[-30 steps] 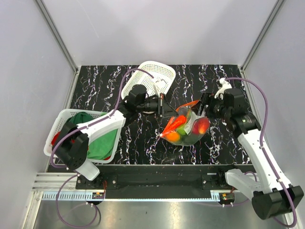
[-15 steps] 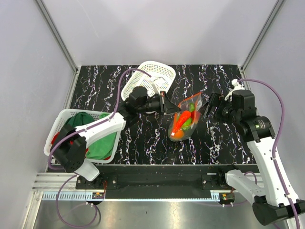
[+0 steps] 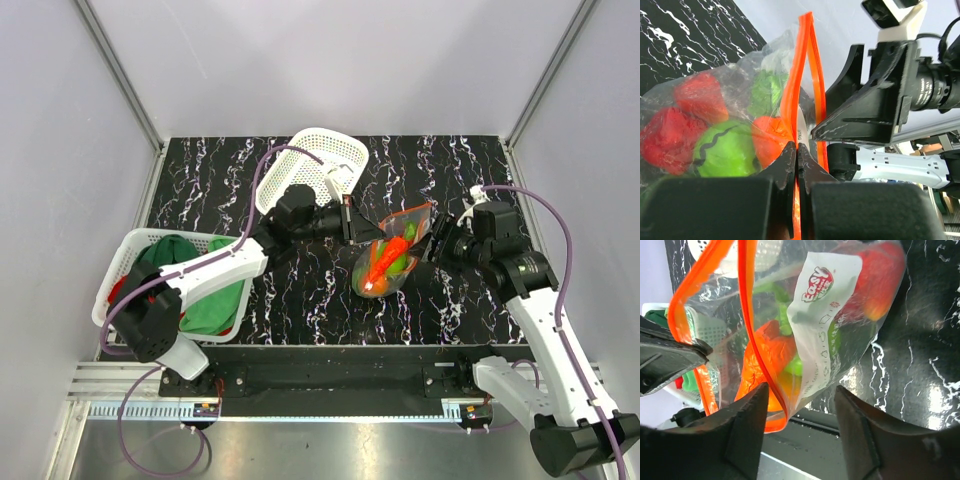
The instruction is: Open the zip-top bag and remove the fake food
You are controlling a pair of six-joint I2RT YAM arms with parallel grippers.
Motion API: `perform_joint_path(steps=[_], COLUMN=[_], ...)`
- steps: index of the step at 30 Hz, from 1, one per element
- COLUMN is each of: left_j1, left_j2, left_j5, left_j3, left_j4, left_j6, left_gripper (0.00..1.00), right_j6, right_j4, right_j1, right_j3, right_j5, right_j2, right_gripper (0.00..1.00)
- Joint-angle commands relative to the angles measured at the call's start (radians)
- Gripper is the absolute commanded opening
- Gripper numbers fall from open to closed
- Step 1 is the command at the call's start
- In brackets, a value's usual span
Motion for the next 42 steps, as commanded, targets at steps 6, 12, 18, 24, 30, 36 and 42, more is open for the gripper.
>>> perform_joint_path(steps=[6, 12, 18, 24, 30, 36, 42], left_j1=[-0.017, -0.056, -0.099, -0.121, -0.122, -0.164, -0.230], left_j2=[0.034, 0.083, 0.114, 0.115, 0.051, 0.020, 0.052], left_j5=[-0.023, -0.005, -0.025, -0.048, -0.197, -0.365, -0.398], left_j3=[0.094, 0.143, 0.144, 0.085, 0.123, 0.318, 0.404], left_j4=[0.066, 0.061, 0.070, 0.061, -0.191, -0.422, -0.424], left_j6=[-0.007, -0.010, -0.011, -0.002, 0.171, 0.384, 0.466], left_gripper=[0.00, 0.00, 0.00, 0.00, 0.17, 0.46, 0.33], right_j6=[0.074, 0.049, -0.023, -0.038, -0.090, -0.155, -0.153], right_j4=[0.055, -0.003, -0.107, -0.094, -0.080, -0.052, -0.048], right_j1=[0.000, 0.000, 0.000, 0.000, 0.000, 0.000, 0.000], right_j3=[-0.055, -0.005, 0.076, 0.027, 0.030, 0.018, 0.040], right_j5=[-0.050, 0.065, 0.223, 0.205, 0.177, 0.059, 0.042], right_j2=[-0.091, -0.110, -0.148, -0.134, -0.122, -0.102, -0.096], right_gripper=[0.31, 0.00, 0.00, 0.00, 0.00, 0.00, 0.00])
